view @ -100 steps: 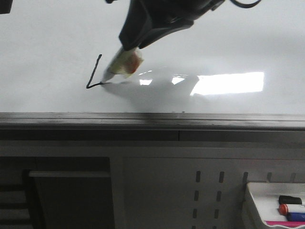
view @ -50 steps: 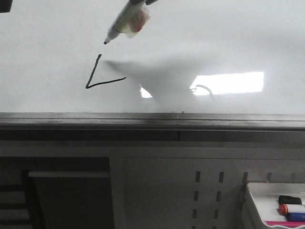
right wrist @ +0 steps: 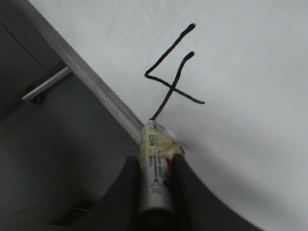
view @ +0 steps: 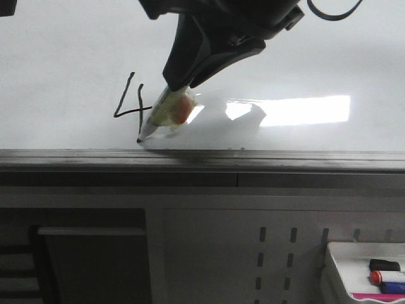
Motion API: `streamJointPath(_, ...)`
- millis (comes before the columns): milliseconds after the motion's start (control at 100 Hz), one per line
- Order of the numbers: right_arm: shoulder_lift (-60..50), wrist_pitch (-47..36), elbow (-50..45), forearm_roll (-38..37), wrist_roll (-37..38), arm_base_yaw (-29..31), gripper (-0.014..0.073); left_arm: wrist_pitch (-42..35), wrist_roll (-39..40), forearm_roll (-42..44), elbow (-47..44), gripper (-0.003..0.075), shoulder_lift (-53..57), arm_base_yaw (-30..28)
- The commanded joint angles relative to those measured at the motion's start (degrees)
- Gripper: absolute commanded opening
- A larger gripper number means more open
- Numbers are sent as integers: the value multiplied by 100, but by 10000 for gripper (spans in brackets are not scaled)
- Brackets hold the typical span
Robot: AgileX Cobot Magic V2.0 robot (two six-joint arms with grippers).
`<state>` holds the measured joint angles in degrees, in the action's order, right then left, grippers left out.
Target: Write number 4 on whiteboard
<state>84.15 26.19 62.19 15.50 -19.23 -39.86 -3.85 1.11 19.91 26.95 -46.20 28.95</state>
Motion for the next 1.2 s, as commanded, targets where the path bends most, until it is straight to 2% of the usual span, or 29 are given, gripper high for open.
streamJointPath(0, -200, -314, 130, -59, -35, -38, -64, -430, 60, -63, 166, 418, 16, 7)
streamJointPath(130, -401, -137, 273, -83, -80, -192, -64, -430, 60, 10, 166, 418, -132, 224)
streamJointPath(300, -531, 450, 553, -126, -228, -447, -64, -431, 60, 1064, 166, 418, -654, 983)
streamJointPath(400, -531, 851, 721, -141, -228, -524, -64, -441, 60, 1270, 166, 418, -1007, 1278)
streamJointPath(520, -570, 977, 812, -141, -228, -655, -64, -528, 60, 1270, 166, 418, -1414, 1299)
streamJointPath(690, -578, 1025, 812, -141, -228, -849, -64, -1085, 60, 1229, 166, 417, -1826, 1299)
streamJointPath(950, -578, 1075, 812, -141, -228, -849, -64, -988, 60, 918, 166, 413, -1884, 1299)
streamJointPath(1000, -578, 1077, 812, -141, -228, -849, -64, -988, 60, 898, 166, 380, -1884, 1299)
streamJointPath(1040, -578, 1077, 812, -141, -228, -849, -64, -988, 60, 817, 166, 321, -1884, 1299)
streamJointPath(1090, -578, 1077, 812, -141, -228, -849, -64, -988, 60, 763, 166, 212, -1884, 1299)
streamJointPath(1170, -578, 1081, 812, -141, -228, -849, -64, -988, 60, 763, 166, -9, -1884, 1299)
streamJointPath(1190, -578, 1081, 812, -141, -228, -849, -64, -988, 60, 763, 166, -17, -1884, 1299)
